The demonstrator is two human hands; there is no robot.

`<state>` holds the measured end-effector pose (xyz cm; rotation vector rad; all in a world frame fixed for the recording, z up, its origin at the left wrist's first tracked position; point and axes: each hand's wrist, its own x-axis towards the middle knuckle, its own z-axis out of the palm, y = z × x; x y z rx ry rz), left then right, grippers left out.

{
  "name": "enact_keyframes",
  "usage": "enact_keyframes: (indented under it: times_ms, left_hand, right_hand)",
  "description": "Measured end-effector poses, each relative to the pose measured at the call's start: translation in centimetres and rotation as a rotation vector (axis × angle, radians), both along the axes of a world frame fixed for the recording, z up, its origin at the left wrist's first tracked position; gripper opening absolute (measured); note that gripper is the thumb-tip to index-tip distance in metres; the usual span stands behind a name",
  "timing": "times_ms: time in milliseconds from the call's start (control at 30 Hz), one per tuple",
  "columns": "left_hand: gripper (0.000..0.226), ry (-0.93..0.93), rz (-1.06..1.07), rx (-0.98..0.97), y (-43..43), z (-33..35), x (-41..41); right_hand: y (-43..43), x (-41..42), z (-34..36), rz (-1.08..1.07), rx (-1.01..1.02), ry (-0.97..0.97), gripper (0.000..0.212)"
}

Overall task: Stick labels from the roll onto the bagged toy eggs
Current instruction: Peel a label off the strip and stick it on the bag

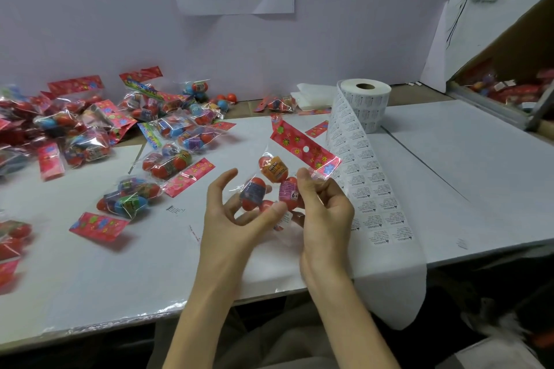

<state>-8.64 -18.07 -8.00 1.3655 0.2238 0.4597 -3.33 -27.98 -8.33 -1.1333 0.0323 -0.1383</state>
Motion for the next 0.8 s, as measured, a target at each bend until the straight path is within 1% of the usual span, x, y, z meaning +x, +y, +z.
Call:
enact_keyframes:
  times_ms: [67,100,167,233,300,400,467,533,600,733,800]
  left_hand:
    - [0.096,0.022,-0.003,0.069,-0.2,-0.1,0.1]
    - [0.095,0.026,0.006,0.056,-0.2,-0.2,0.1]
    - [0.085,0.020,0.023,-0.043,0.0,-0.3,0.1]
    - [0.069,-0.004,0.050,-0.144,0.4,-0.3,0.0]
    - [0.055,-0.017,0.067,-0.185,0.5,-0.2,-0.1]
    - [0.047,-0.021,0.078,-0.206,0.8,-0.6,0.1]
    - [0.049,-0.023,0.089,-0.227,1.0,-0.2,0.2]
    - [0.054,-0.030,0.105,-0.225,1.6,0.0,0.3]
    - [0.057,-0.040,0.093,-0.207,2.3,0.7,0.3]
    - [0.060,-0.079,0.011,-0.172,3.7,2.2,0.7]
    - [0.057,-0.069,-0.046,-0.158,4.2,2.6,1.4]
  right_hand:
    - [0.1,-0.1,0.1,-0.016,-0.006,-0.008,0.027]
    - [0.1,-0.1,0.1,-0.019,-0.001,-0.010,0.026]
    - [0.1,-0.1,0.1,-0.007,0.013,-0.012,0.022]
    - [0.0,-0.2,0.2,0.021,0.031,-0.008,0.016]
    - [-0.1,-0.3,0.2,0.046,0.055,0.001,0.009]
    - [-0.3,-0.3,0.5,0.101,0.035,-0.004,0.009]
    - [-0.8,-0.1,1.1,0.198,-0.033,-0.042,0.013]
    - [-1.6,0.4,2.3,0.299,-0.162,-0.090,0.024]
    - [-2.5,1.1,3.9,0.350,-0.297,-0.146,0.029]
    - [-4.1,3.5,7.7,0.453,-0.438,-0.187,0.017]
    - [-4.6,5.3,8.9,0.548,-0.524,-0.211,0.015]
